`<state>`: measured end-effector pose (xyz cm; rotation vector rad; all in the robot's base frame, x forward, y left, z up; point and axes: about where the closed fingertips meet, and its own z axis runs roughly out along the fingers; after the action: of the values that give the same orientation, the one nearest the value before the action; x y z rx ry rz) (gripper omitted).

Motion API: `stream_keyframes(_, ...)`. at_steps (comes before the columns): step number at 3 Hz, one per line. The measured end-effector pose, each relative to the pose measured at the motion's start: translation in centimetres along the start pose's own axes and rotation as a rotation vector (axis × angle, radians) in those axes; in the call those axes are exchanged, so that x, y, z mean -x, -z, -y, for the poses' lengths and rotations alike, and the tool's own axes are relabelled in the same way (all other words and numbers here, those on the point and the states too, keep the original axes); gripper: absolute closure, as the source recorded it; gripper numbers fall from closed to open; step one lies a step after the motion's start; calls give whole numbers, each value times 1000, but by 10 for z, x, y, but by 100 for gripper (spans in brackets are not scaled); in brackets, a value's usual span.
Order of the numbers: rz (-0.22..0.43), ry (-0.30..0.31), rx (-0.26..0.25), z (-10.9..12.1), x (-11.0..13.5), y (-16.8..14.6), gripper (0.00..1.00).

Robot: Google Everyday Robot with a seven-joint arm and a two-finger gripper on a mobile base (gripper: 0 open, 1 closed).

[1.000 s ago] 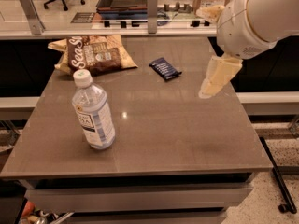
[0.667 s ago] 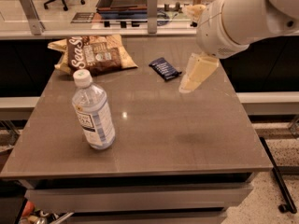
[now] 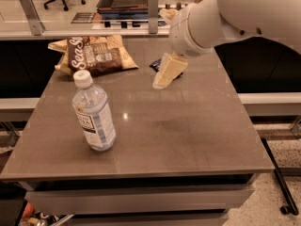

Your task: Pick brown chip bag

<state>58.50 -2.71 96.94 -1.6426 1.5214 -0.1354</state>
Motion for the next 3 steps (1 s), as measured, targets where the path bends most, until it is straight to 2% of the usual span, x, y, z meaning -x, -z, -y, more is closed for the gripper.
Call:
stream_keyframes(1, 0, 1, 0, 0, 0, 0, 0)
stream_keyframes(2, -5, 37, 36, 15, 7, -14, 0)
stream_keyframes(3, -5, 93, 110, 32, 17, -40, 0)
